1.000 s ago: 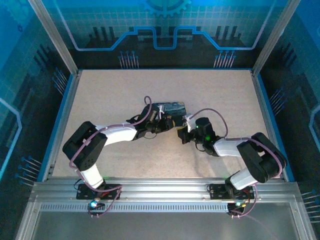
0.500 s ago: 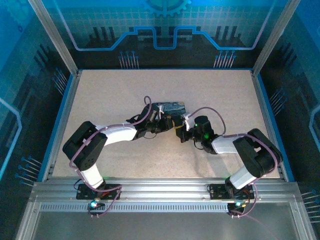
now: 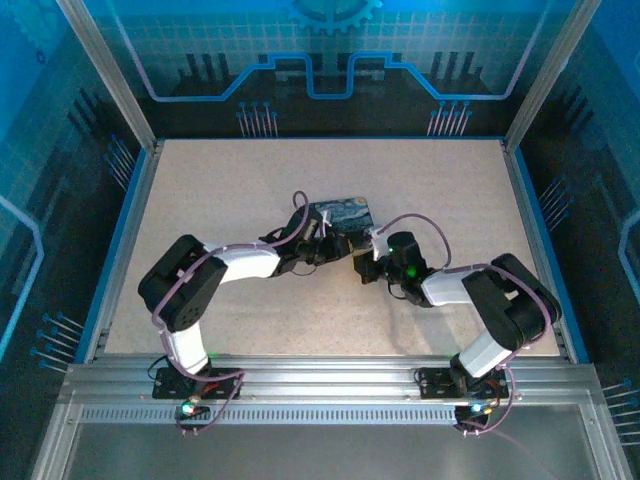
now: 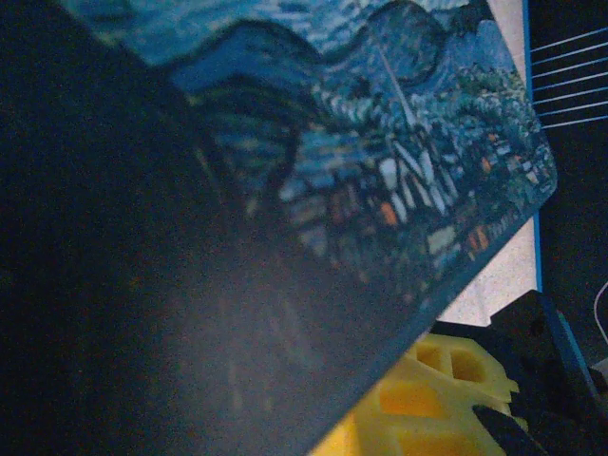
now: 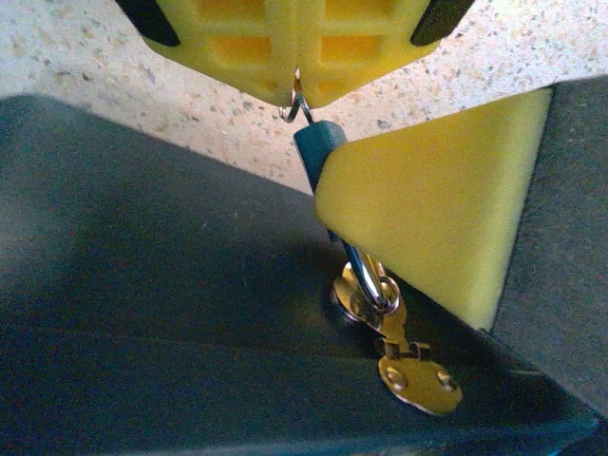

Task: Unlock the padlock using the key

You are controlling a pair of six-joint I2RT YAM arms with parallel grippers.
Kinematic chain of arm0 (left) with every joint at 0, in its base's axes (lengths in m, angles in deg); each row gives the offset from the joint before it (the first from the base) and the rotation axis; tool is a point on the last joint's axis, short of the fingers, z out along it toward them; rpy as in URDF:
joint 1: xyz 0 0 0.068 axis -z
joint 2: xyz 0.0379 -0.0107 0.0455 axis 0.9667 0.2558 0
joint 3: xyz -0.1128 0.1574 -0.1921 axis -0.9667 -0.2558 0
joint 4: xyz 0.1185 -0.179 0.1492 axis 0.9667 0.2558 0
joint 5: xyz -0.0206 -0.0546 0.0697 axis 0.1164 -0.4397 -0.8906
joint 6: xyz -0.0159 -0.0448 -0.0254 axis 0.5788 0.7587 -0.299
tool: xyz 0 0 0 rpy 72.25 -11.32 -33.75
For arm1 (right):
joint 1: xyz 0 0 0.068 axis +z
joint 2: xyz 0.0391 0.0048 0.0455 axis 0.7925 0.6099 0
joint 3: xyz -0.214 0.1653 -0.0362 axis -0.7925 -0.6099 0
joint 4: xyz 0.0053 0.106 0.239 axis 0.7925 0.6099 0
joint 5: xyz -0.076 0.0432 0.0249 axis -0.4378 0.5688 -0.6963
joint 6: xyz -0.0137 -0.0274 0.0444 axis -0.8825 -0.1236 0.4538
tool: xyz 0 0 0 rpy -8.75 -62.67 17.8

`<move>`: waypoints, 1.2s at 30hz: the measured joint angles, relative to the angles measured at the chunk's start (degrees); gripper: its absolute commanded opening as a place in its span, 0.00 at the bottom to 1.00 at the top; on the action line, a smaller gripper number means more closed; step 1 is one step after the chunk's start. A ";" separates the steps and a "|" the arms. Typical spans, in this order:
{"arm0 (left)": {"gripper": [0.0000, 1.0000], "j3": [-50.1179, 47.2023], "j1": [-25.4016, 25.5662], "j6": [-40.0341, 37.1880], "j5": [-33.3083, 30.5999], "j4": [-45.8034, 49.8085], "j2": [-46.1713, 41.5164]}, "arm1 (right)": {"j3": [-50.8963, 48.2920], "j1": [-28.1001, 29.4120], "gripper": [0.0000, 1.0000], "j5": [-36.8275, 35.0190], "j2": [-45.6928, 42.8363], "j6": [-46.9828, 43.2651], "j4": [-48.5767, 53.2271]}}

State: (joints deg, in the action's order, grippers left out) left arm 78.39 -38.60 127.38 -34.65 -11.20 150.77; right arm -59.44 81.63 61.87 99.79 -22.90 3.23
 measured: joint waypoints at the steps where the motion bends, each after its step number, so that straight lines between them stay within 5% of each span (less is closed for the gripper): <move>1: 0.20 0.11 0.00 0.02 0.26 -0.07 0.59 | -0.17 0.00 0.00 -0.15 0.39 0.24 0.00; 13: 0.53 -0.52 0.31 -0.13 2.08 -0.31 2.93 | -1.36 0.13 0.00 1.36 1.75 2.14 -1.55; 20: 0.76 -5.38 0.09 -0.44 1.11 1.86 -5.33 | -1.33 0.87 0.00 1.86 1.40 4.81 -0.22; 29: 0.73 -16.11 -1.51 2.75 -1.03 -1.25 -20.20 | 0.68 2.01 0.00 2.05 -2.12 8.48 7.45; 36: 0.67 -24.17 -1.49 11.93 -1.40 -9.14 -21.55 | 4.00 2.99 0.00 2.95 -4.94 13.79 15.41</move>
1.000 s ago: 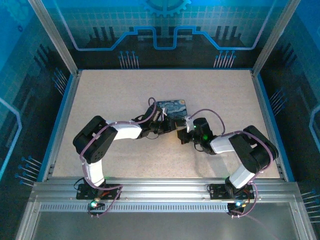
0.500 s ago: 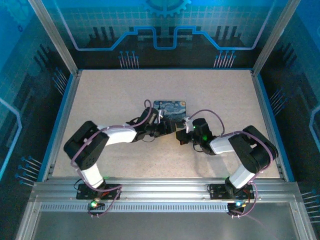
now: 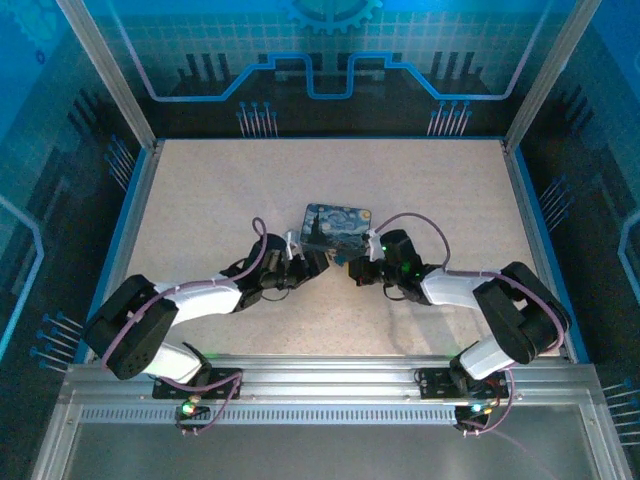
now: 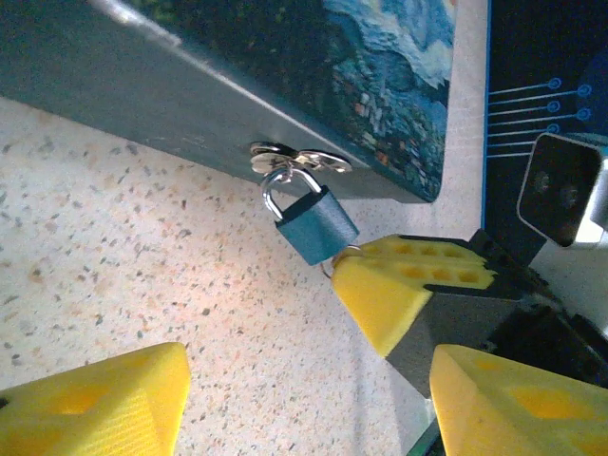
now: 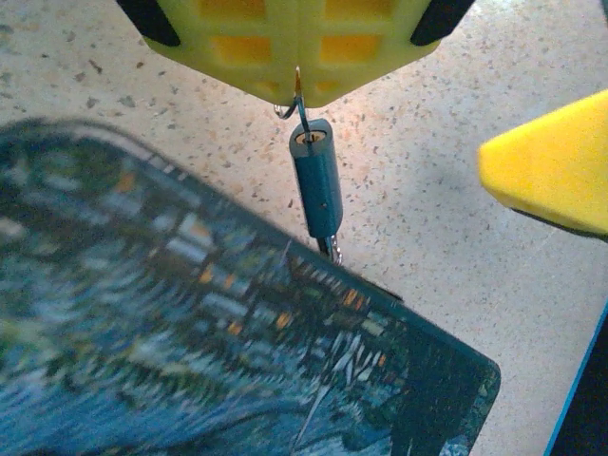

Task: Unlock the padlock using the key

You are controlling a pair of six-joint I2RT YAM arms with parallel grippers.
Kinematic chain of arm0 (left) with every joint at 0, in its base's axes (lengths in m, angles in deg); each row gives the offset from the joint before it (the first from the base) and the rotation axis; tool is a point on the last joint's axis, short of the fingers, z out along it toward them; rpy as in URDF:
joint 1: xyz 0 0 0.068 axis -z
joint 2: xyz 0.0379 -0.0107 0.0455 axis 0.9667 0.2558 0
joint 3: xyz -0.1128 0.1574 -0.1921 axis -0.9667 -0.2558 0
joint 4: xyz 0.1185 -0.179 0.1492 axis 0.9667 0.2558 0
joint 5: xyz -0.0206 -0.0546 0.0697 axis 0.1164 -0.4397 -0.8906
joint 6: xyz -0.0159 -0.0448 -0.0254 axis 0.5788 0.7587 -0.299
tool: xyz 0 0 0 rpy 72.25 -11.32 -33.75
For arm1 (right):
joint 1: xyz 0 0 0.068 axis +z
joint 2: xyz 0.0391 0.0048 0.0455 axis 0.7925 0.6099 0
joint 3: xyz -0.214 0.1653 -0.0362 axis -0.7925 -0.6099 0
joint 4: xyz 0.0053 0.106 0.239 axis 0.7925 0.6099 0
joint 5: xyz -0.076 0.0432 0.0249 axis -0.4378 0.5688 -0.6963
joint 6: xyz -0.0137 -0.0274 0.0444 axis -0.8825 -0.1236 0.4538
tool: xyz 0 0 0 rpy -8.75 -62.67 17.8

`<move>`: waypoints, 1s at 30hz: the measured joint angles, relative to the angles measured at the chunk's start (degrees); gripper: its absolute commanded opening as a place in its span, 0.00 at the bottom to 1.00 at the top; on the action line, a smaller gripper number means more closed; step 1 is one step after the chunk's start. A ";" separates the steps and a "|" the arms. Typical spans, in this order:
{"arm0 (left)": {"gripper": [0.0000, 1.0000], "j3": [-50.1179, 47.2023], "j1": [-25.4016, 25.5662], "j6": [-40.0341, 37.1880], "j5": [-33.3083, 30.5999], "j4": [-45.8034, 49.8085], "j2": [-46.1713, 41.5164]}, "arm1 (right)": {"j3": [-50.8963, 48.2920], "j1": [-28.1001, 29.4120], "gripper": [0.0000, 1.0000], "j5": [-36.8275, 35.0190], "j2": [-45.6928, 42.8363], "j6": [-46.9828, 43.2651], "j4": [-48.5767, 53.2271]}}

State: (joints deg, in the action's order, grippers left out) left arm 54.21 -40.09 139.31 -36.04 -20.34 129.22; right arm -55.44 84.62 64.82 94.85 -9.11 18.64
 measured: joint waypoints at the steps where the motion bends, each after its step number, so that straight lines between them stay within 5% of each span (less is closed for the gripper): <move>1: 0.66 -0.42 0.00 1.46 0.00 -1.22 0.20 | 0.46 0.17 0.00 0.15 0.00 0.76 0.90; 15: 0.47 -4.13 1.68 15.82 -2.43 -18.80 9.18 | 3.69 2.03 0.00 0.37 0.02 5.07 8.81; 30: 0.46 -4.74 2.93 23.23 -5.81 -28.04 15.76 | 4.83 2.36 0.00 1.25 0.37 7.69 10.58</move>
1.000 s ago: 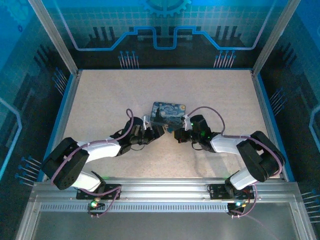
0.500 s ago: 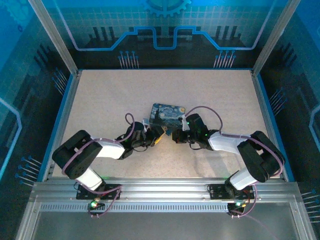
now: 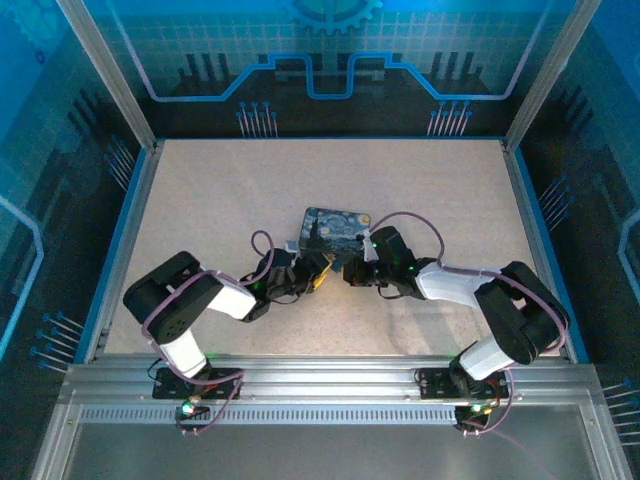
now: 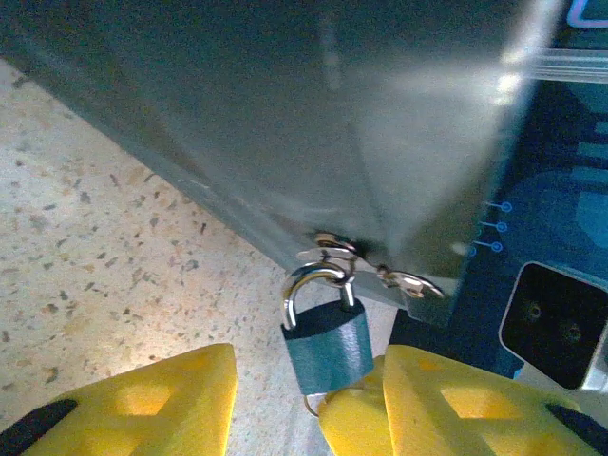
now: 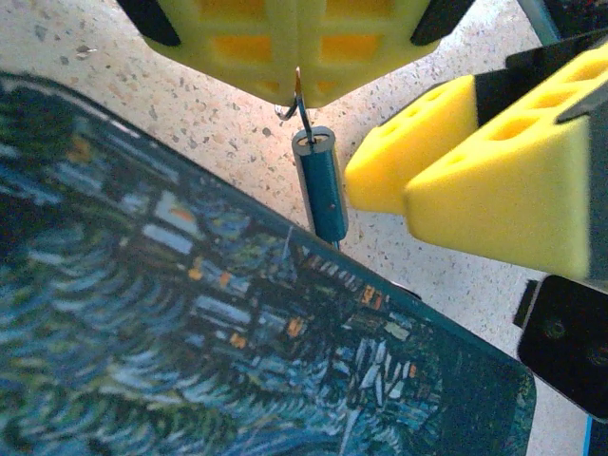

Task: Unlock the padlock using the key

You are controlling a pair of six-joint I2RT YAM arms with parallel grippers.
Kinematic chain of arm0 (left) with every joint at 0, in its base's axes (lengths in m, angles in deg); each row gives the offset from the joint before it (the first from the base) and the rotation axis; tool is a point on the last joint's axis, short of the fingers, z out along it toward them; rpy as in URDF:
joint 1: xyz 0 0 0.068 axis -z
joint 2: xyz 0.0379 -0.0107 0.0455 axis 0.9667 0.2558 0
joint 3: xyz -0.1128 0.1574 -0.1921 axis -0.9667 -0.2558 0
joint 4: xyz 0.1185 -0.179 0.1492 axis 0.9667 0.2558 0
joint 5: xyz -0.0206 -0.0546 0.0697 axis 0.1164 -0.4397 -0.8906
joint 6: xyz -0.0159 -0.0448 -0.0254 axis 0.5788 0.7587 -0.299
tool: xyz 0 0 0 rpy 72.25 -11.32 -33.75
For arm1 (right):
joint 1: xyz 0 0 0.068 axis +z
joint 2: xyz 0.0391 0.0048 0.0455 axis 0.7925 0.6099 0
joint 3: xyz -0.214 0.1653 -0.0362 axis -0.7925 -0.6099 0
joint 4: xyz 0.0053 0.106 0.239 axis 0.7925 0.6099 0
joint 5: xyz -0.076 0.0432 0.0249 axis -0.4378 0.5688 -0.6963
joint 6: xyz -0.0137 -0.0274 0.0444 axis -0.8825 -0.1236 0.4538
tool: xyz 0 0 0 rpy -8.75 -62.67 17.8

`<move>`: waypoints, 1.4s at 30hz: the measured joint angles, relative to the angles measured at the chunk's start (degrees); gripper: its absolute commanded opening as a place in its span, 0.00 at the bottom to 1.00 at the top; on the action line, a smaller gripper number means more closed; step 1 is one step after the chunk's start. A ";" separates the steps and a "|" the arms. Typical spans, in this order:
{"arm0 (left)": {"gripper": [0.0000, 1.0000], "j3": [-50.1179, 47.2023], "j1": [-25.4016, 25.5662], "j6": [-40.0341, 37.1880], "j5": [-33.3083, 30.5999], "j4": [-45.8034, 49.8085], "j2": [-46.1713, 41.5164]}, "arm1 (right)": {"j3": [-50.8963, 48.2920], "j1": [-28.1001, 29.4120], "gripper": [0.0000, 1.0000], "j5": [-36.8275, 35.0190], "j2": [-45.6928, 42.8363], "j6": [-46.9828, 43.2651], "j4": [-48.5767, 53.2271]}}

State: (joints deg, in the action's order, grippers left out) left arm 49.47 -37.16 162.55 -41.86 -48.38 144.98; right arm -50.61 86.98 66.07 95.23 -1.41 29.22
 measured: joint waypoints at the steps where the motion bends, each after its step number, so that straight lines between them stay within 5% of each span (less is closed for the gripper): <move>1: 0.46 0.00 0.11 0.55 0.00 -0.50 0.52 | 0.04 0.04 0.00 0.15 0.15 0.46 -0.02; 22: 0.38 0.28 0.68 3.91 -0.42 -9.09 6.80 | 0.83 1.81 0.00 1.60 2.14 12.04 -0.52; 34: 0.19 0.79 0.68 3.89 -1.49 -9.51 6.95 | 0.81 1.92 0.02 3.13 3.30 15.98 -4.02; 42: 0.10 0.81 0.79 3.69 -1.68 -9.42 6.93 | -0.02 1.88 0.32 3.17 1.44 14.67 -2.86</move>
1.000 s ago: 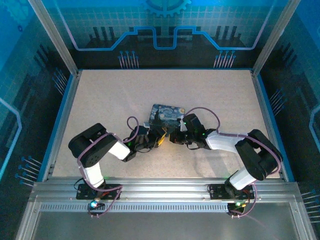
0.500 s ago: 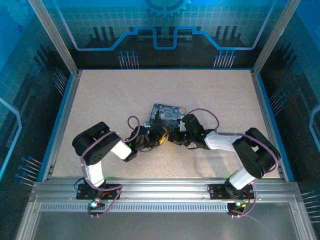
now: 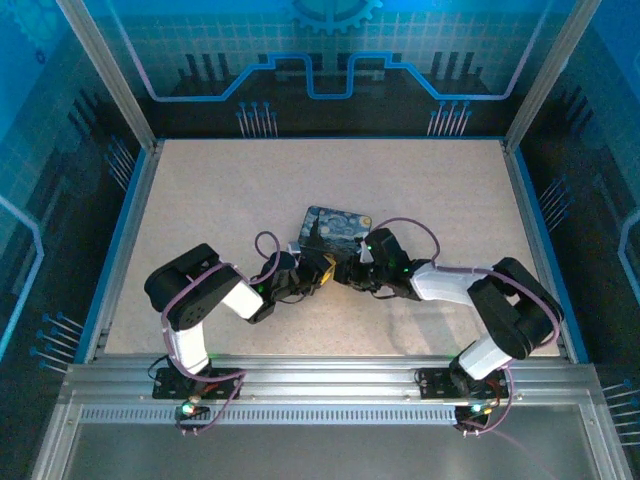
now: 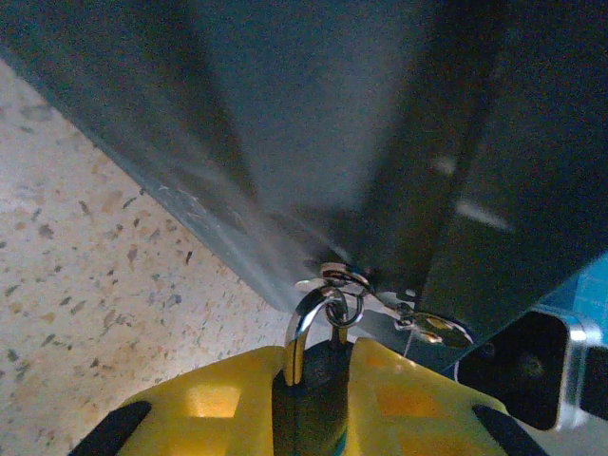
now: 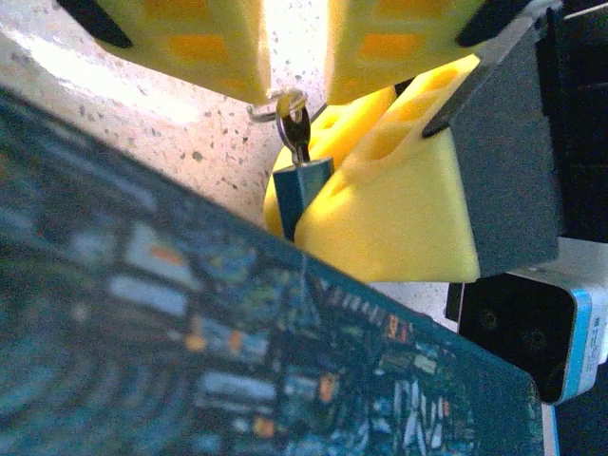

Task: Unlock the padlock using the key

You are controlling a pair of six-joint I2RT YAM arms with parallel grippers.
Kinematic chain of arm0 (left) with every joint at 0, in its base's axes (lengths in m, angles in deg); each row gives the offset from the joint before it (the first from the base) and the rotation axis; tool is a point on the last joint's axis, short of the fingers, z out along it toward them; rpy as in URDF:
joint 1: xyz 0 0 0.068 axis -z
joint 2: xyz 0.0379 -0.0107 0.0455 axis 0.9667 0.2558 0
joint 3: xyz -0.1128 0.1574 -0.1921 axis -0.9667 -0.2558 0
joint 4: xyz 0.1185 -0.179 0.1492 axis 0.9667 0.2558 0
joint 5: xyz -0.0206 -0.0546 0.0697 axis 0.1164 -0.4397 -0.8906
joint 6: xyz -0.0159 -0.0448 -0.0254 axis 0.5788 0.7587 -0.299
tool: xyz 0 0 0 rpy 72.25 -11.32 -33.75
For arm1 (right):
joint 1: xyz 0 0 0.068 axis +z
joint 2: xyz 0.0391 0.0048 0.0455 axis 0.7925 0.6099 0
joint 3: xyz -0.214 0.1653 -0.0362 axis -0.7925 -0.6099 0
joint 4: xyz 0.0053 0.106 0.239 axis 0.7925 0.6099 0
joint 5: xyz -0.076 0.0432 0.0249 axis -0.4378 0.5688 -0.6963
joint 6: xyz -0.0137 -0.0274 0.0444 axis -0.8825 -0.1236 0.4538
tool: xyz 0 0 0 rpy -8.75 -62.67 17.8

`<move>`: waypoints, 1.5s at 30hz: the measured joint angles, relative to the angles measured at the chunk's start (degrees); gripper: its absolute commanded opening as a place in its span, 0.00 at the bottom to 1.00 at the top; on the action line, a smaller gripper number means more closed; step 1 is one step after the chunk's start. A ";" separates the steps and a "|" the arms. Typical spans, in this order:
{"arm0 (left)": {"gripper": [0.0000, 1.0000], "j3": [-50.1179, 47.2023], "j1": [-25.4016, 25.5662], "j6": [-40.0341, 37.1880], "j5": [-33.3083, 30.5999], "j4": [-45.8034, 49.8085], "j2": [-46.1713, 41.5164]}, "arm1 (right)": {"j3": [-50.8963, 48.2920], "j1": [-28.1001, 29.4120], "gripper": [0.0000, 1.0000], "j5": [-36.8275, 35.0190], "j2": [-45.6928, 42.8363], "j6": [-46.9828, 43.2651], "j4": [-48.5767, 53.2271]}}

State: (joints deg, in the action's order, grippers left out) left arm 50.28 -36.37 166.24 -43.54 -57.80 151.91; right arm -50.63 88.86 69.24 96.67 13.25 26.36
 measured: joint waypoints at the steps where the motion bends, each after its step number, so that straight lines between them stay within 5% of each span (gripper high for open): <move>1: 0.08 0.00 0.00 0.00 -0.02 0.04 -0.04 | -0.09 -0.02 0.36 0.00 -0.66 -0.83 0.63; 10: 0.05 0.00 0.00 -0.11 -0.04 2.03 -1.57 | -0.42 -2.05 0.53 -1.60 -10.38 -13.51 11.08; 19: 0.06 0.02 0.00 -0.31 -0.22 4.02 -3.02 | 0.50 -1.84 0.57 -12.11 -26.82 -39.63 21.68; 24: 0.06 0.02 0.00 -0.28 -0.48 5.33 -3.80 | 1.09 -0.66 0.69 -16.90 -31.50 -54.64 23.06; 30: 0.06 0.13 0.00 -0.22 -0.68 7.06 -4.70 | 1.11 6.32 0.83 -24.30 -31.04 -74.71 25.94; 36: 0.07 0.48 0.00 0.42 -1.09 8.79 -5.49 | -2.25 12.15 0.85 -32.92 -27.32 -93.29 22.88; 45: 0.07 0.55 0.04 1.86 -1.33 11.61 -7.15 | -7.21 14.27 0.82 -38.27 -19.91 -104.06 11.80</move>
State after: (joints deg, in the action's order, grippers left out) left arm 50.83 -36.33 168.10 -44.88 -46.19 144.76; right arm -57.85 103.14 30.97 76.76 -90.81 38.16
